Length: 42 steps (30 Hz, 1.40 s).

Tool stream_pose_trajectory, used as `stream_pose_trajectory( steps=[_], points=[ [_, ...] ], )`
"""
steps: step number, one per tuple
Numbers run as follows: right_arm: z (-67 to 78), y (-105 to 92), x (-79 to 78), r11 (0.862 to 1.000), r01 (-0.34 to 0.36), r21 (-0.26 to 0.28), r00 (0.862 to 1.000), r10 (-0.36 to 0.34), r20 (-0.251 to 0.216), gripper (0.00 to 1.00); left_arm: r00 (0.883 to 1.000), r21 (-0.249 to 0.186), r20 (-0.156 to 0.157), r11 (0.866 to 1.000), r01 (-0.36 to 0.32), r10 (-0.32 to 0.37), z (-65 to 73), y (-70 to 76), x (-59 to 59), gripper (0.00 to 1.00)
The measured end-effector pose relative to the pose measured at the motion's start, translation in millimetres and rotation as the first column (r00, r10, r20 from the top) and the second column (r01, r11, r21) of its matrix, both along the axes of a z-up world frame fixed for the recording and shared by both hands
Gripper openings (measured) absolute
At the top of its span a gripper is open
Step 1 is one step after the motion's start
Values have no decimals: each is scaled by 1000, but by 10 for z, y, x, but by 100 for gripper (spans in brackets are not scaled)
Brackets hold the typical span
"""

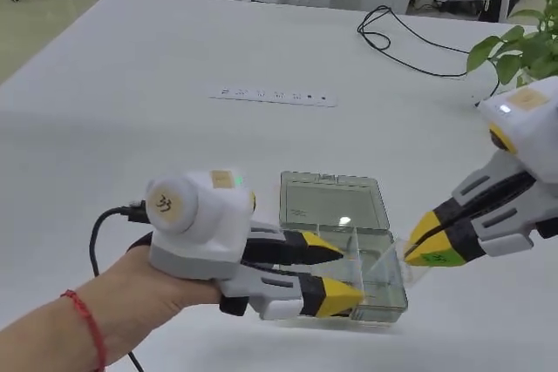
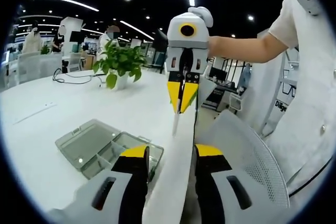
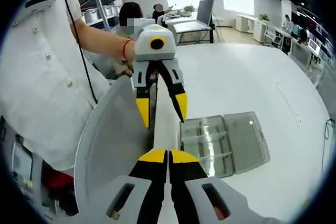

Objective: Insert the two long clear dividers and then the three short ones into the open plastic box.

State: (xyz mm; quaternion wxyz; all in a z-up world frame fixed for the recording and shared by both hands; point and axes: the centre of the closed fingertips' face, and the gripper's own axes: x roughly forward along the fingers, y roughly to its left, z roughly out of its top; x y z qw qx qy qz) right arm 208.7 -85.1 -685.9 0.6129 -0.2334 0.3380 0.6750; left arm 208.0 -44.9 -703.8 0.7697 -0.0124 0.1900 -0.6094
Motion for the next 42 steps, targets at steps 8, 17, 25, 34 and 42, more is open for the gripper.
stream_pose_trajectory(
  steps=[8,17,25,34,42],
  points=[
    [-85,-83,139,998,21,-59,999,-19,45,3,999,32,11,999,-43,42,-65,171,73,48],
    [-217,-154,265,991,32,-128,996,-21,90,3,996,76,22,993,-85,83,-159,365,166,67],
    [-355,-165,372,981,35,-192,990,-8,141,3,994,103,27,989,-107,105,-261,495,225,79],
    [-530,-131,488,972,23,-235,985,19,173,3,991,132,26,983,-131,129,-371,582,274,95],
    [-726,-124,562,966,-1,-260,983,49,176,3,991,135,20,982,-130,129,-424,592,267,100]
  ],
)
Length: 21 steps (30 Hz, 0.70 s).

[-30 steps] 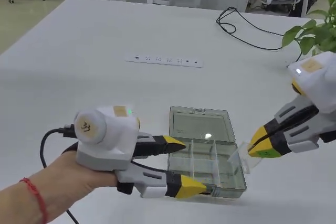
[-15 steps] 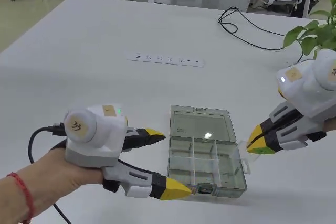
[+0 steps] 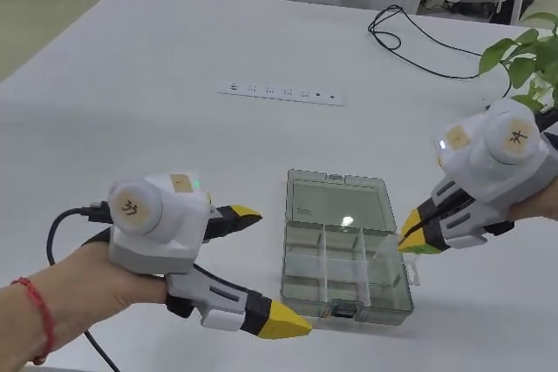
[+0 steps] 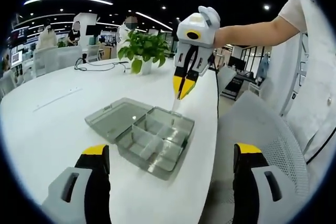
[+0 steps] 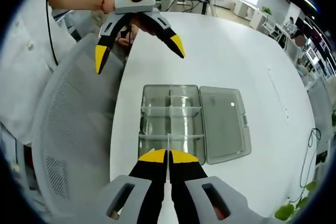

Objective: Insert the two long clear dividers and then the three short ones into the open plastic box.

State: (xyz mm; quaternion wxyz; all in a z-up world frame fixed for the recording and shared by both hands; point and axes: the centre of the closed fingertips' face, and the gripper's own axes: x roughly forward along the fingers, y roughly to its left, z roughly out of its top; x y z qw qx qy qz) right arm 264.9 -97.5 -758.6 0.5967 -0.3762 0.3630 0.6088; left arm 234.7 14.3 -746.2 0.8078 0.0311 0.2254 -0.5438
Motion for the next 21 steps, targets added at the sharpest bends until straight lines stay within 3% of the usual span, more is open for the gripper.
stream_pose_trajectory(
  steps=[12,21],
  points=[
    [-137,-22,126,1000,13,-16,1000,-13,-4,3,1000,-5,-3,1000,-2,2,5,-16,-16,100],
    [-145,23,36,999,12,-33,1000,-12,-6,3,1000,-15,-6,1000,-5,5,19,-35,-28,100]
  ],
)
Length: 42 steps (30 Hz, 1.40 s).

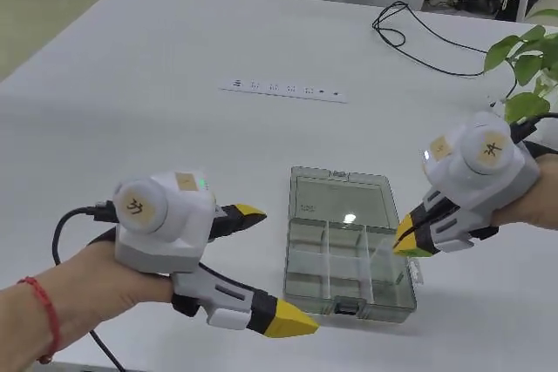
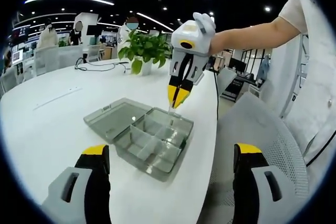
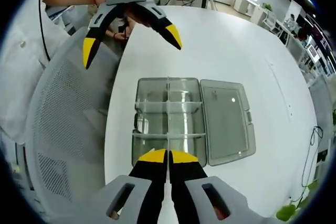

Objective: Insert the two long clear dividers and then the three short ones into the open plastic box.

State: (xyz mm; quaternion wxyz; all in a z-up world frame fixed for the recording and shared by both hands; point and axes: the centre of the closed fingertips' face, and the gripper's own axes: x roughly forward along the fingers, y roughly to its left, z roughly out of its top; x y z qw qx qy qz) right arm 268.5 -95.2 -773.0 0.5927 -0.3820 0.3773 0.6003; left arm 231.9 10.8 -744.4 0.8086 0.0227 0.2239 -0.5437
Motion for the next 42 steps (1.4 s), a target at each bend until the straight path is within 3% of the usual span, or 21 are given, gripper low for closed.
stream_pose_trajectory(
  steps=[13,26,42],
  points=[
    [-81,21,-7,1000,7,16,999,-6,-47,3,1000,-7,-3,1000,-2,2,9,-13,-13,100],
    [-148,34,-27,999,-26,33,999,27,-20,3,1000,-12,-8,1000,-3,3,4,-9,-24,100],
    [-286,8,12,999,-21,36,999,22,-31,3,1000,-13,-12,1000,-3,2,-6,-18,-3,100]
  ],
)
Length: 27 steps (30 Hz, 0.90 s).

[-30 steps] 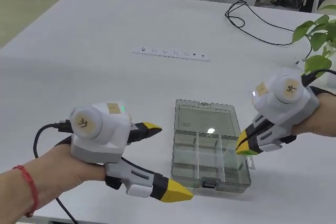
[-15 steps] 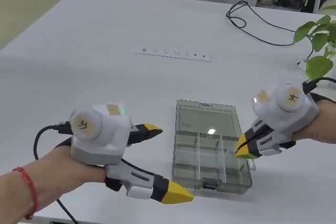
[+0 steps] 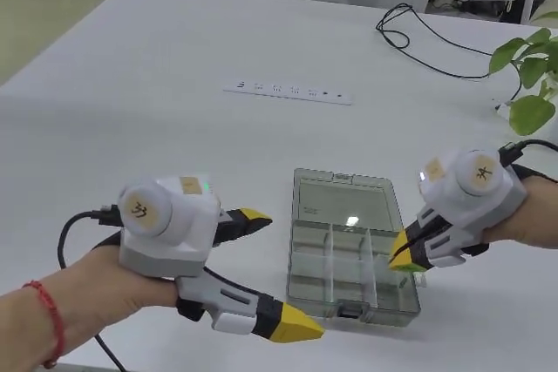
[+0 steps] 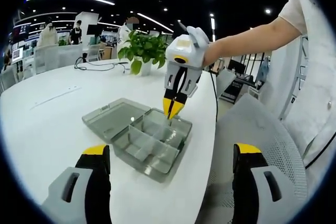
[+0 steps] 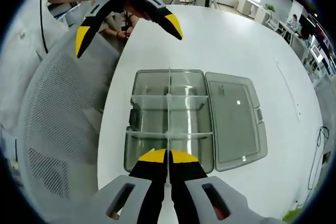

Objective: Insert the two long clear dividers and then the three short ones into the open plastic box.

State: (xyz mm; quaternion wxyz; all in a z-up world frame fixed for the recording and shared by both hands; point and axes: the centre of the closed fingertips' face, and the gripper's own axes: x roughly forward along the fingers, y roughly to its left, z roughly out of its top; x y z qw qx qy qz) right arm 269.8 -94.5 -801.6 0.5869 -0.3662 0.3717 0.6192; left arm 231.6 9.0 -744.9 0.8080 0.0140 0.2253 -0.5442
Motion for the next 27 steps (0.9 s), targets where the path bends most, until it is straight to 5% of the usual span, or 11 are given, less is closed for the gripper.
stream_pose_trajectory(
  steps=[9,27],
  points=[
    [-155,-1,22,1000,-8,-23,1000,8,9,3,1000,4,-5,1000,-2,2,-18,20,1,100],
    [-230,-46,20,998,-15,-64,1000,17,26,5,1000,-1,-6,1000,-4,4,-10,8,21,100]
  ],
)
